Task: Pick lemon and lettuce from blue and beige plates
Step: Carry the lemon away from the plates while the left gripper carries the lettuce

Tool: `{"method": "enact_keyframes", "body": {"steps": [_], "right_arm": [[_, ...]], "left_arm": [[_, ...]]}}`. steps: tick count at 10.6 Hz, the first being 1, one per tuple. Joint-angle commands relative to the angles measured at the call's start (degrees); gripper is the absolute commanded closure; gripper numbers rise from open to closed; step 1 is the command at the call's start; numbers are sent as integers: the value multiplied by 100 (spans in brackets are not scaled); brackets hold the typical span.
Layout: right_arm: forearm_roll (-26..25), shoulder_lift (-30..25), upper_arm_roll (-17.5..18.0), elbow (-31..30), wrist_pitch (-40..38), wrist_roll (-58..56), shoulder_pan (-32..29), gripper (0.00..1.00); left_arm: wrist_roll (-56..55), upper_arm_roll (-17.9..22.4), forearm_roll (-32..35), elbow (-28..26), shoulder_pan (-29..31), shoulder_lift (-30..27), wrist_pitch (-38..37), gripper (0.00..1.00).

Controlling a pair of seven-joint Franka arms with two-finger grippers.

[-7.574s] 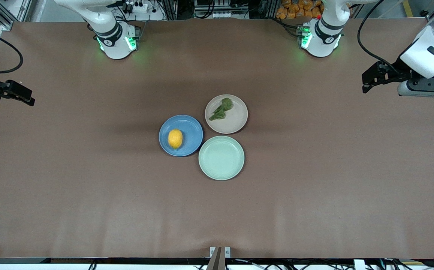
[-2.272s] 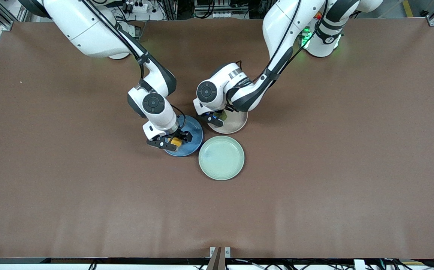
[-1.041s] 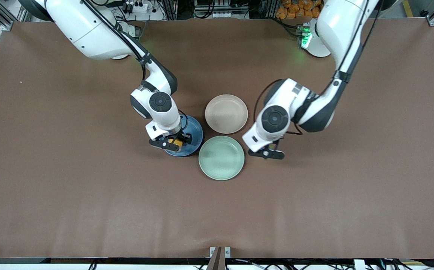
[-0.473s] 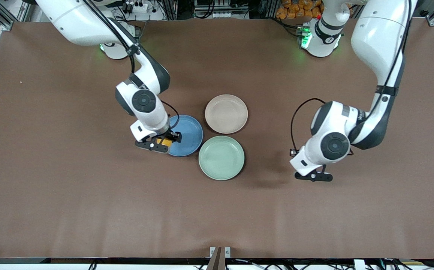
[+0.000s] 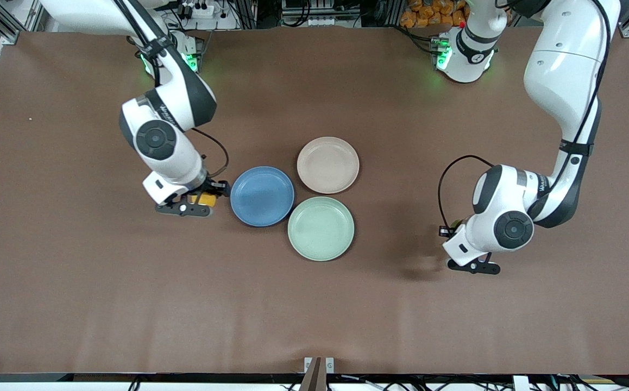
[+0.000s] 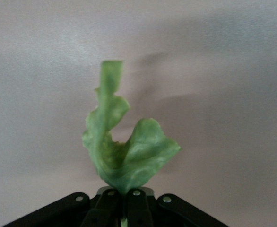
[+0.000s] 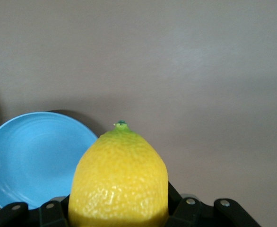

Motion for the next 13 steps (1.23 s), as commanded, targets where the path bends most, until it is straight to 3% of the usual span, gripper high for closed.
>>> {"method": "enact_keyframes", "body": {"steps": [1,2,3,4,9,11,13], "right_arm": [[460,-420,-414,-230,-105,-774,-42,61],[619,-508,-625,-239,-167,-1065,-34,61],[629,-561,-836,-248,-272,-1346,-33,61],[629,-597,-1055,-257,-368,-1671,-16,61],[629,-623,-1804,-450,-396,-2710,37,61],[638,-614,-2023,-730,76,-2956,54,62],[638,-580,-2190,-1213,831,-3246,54,62]], "left_arm": [[143,-54,179,-43,76,75,106,100],[135,-54,292,-52,76,119,141,100],[143,-54,294,-43,85,120,141,40],[152,-54,320,-52,103,120,141,0],[-23,-89,250,-218,137,-108,202,0],[-32,-133,223,-848,286,-520,727,0],[-41,-142,145,-1105,340,-837,792,0]]}}
